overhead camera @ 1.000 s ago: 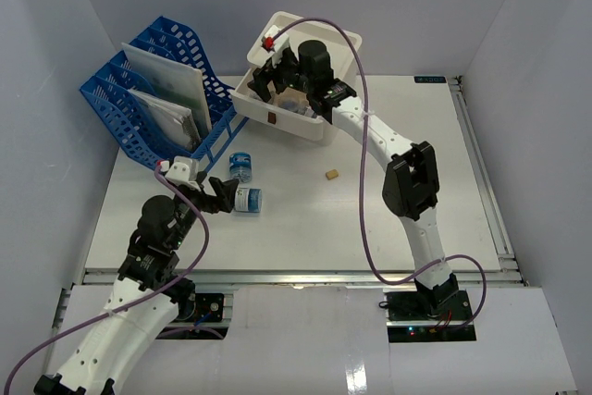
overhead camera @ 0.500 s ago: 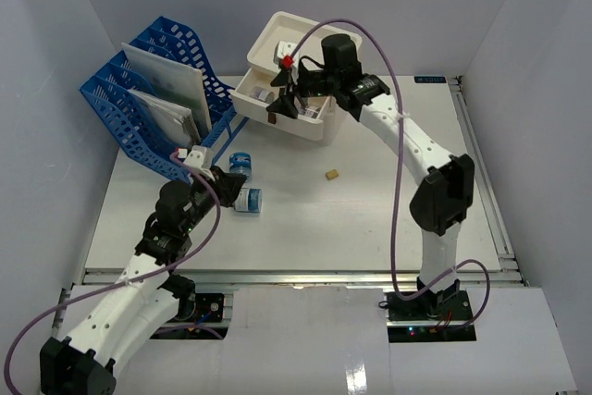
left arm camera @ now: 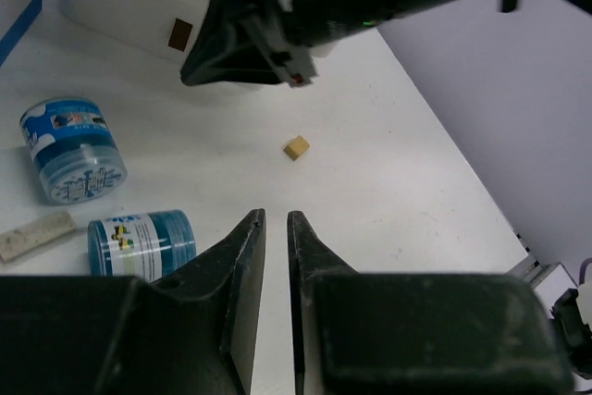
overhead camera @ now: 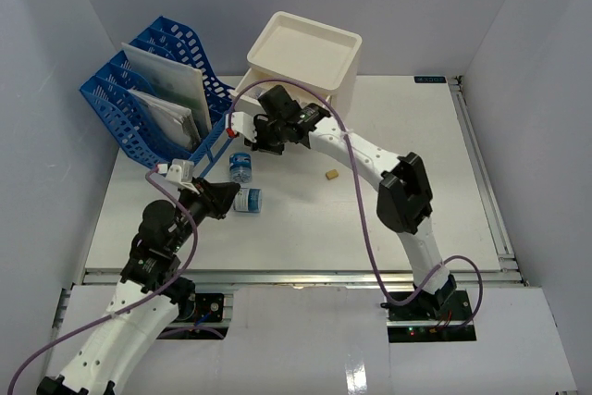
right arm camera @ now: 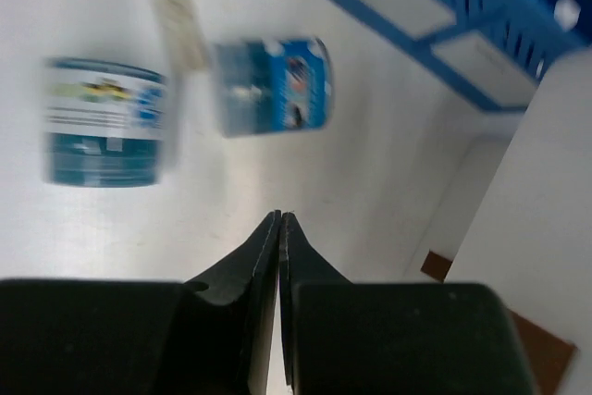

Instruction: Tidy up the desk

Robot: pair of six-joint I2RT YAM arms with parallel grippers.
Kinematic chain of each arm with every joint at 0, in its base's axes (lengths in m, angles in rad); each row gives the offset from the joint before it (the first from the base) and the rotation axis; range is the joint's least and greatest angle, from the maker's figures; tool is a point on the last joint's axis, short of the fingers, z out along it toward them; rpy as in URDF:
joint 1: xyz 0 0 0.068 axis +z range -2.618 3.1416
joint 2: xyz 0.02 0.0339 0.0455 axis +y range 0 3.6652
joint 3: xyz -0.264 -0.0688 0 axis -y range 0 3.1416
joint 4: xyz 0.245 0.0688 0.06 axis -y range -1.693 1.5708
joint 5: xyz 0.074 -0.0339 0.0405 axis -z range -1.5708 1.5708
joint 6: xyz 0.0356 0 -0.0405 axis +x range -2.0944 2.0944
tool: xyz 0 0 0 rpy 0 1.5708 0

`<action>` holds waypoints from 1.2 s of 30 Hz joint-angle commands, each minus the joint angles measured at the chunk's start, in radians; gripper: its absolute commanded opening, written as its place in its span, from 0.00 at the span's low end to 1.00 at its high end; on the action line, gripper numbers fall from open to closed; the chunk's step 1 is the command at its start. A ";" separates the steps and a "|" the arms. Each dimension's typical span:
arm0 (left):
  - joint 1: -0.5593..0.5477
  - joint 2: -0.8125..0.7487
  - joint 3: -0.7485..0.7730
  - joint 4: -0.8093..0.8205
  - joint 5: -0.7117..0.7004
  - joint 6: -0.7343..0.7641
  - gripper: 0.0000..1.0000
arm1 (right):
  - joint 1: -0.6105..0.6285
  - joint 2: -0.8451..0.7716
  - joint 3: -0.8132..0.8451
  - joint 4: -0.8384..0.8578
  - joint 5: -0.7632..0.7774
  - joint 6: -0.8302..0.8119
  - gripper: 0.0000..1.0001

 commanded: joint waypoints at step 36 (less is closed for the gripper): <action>0.000 0.537 0.016 0.568 0.112 -0.150 0.82 | -0.406 -0.199 0.127 0.308 -0.111 0.415 0.86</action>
